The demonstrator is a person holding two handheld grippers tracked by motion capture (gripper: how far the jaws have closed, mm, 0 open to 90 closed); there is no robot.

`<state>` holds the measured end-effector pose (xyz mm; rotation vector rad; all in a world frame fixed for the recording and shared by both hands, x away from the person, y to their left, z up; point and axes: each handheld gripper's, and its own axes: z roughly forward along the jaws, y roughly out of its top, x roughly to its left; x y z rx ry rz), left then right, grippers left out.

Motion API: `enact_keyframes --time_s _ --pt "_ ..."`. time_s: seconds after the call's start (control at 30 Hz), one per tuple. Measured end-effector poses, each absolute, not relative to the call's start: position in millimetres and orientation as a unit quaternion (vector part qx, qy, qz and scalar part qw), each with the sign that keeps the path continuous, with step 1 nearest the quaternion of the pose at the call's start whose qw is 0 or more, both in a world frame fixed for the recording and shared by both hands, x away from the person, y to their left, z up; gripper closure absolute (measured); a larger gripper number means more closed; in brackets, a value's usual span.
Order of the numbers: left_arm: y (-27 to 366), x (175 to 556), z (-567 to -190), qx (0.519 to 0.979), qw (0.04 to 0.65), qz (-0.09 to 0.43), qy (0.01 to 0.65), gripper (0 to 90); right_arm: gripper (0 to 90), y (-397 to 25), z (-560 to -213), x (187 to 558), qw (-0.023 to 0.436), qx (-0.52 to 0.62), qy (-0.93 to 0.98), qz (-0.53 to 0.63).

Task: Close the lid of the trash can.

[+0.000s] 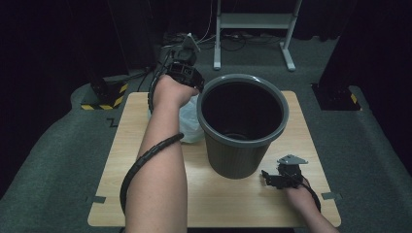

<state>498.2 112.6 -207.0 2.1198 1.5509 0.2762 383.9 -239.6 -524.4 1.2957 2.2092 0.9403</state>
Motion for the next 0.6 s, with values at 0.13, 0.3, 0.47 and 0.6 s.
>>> enact_keyframes --time_s 0.13,0.3,0.47,0.6 --pt "124 496 -205 0.768 0.251 0.106 0.579 61.2 14.4 -240 -524 384 0.205 0.465 0.793 0.337" --pt "137 492 -203 0.767 0.242 0.119 0.582 54.8 14.4 -240 -524 384 0.205 0.465 0.793 0.337" --pt "151 489 -209 0.768 0.226 0.129 0.585 45.7 14.4 -240 -524 384 0.205 0.465 0.793 0.337" --pt "163 485 -217 0.767 0.215 0.128 0.591 41.4 14.3 -239 -524 384 0.206 0.464 0.793 0.337"
